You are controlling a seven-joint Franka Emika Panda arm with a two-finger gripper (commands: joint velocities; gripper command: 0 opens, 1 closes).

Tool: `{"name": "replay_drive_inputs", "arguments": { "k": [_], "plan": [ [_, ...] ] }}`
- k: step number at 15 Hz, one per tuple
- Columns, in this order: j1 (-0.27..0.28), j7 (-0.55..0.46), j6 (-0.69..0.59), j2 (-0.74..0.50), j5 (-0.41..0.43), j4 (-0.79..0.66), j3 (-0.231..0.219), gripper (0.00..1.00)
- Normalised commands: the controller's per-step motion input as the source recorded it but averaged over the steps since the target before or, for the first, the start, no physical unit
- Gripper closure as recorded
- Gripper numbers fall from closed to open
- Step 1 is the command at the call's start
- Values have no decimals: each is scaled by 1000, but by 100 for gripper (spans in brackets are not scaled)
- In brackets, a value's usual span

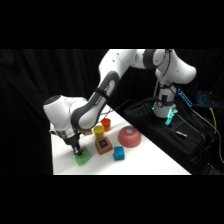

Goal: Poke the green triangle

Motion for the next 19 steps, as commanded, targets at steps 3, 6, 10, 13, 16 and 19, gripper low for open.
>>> {"name": "replay_drive_inputs", "arguments": {
  "k": [3,6,10,13,16,19],
  "plan": [
    [126,107,-34,-471,12,-414,-4,92],
    [158,207,-155,-683,-26,-530,-50,66],
    [157,257,-278,-627,-109,-415,-104,22],
    [123,228,-262,-511,-158,-296,-100,0],
    [116,238,-200,-442,-141,-229,-63,0],
    [89,202,-108,-353,-144,-197,-54,0]
  ]
}}
